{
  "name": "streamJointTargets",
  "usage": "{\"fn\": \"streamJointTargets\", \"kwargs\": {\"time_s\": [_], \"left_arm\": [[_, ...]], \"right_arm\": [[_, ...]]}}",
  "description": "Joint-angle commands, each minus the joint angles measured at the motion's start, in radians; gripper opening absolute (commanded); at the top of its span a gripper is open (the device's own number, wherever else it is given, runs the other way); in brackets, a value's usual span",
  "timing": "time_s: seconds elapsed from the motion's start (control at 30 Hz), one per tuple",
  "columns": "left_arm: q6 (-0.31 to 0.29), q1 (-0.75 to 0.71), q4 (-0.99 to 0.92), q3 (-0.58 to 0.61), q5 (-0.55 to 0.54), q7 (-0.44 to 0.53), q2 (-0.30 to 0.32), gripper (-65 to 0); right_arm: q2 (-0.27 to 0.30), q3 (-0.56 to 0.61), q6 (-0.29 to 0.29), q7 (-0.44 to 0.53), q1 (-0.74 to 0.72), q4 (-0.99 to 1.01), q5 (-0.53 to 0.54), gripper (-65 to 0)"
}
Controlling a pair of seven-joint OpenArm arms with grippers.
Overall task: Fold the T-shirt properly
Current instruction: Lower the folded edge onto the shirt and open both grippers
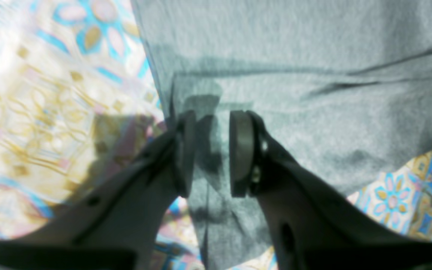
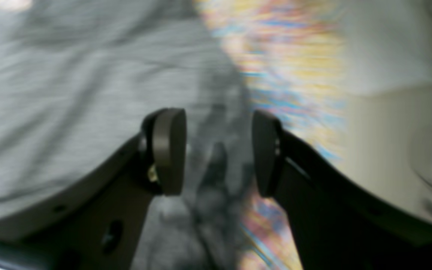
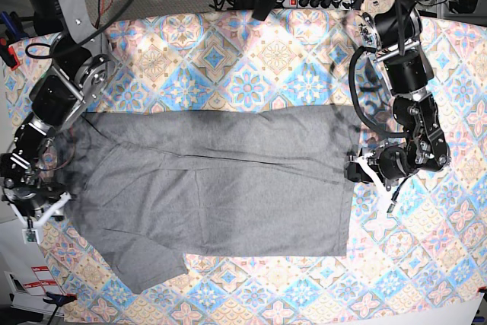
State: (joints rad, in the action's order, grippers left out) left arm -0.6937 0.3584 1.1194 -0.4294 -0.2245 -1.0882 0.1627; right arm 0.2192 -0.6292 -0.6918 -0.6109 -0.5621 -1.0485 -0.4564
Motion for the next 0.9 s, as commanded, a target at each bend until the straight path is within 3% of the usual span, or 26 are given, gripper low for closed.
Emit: {"fn": "streamJointTargets", "kwargs": {"time_s": [0.0, 0.1, 0.3, 0.4, 0.57, 0.87], "left_arm": [[-0.004, 0.02, 0.07, -0.001, -0.022, 0.027, 0.008, -51.2], [-0.004, -0.012, 0.224, -0.001, -0.022, 0.03, 0.005, -50.9], [-0.004, -0.046, 0.302, -0.003, -0.014, 0.064, 0.015, -50.8], [-0.004, -0.088, 0.353, -0.004, -0.022, 0.072, 0.042, -50.8], [-0.004, -0.189, 0.54, -0.004, -0.023, 0.176, 0.041, -50.9], [-0.004, -0.373, 0.649, -0.007, -0.011, 0.162, 0.001, -50.7]], "right_arm": [[0.009, 0.002, -0.006, -0.025, -0.022, -0.048, 0.012, -37.3], [0.009, 0.006, -0.006, -0.116, 0.029, -0.169, 0.012, -37.2], [0.003, 0.107, -0.006, -0.122, 0.156, -0.304, 0.012, -37.2], [-0.04, 0.104, -0.006, -0.122, 0.204, -0.372, 0.012, -37.2], [-0.09, 0.053, -0.006, -0.119, 0.288, -0.438, 0.012, -37.2], [-0.169, -0.057, -0.006, -0.122, 0.383, -0.474, 0.012, -37.2]]}}
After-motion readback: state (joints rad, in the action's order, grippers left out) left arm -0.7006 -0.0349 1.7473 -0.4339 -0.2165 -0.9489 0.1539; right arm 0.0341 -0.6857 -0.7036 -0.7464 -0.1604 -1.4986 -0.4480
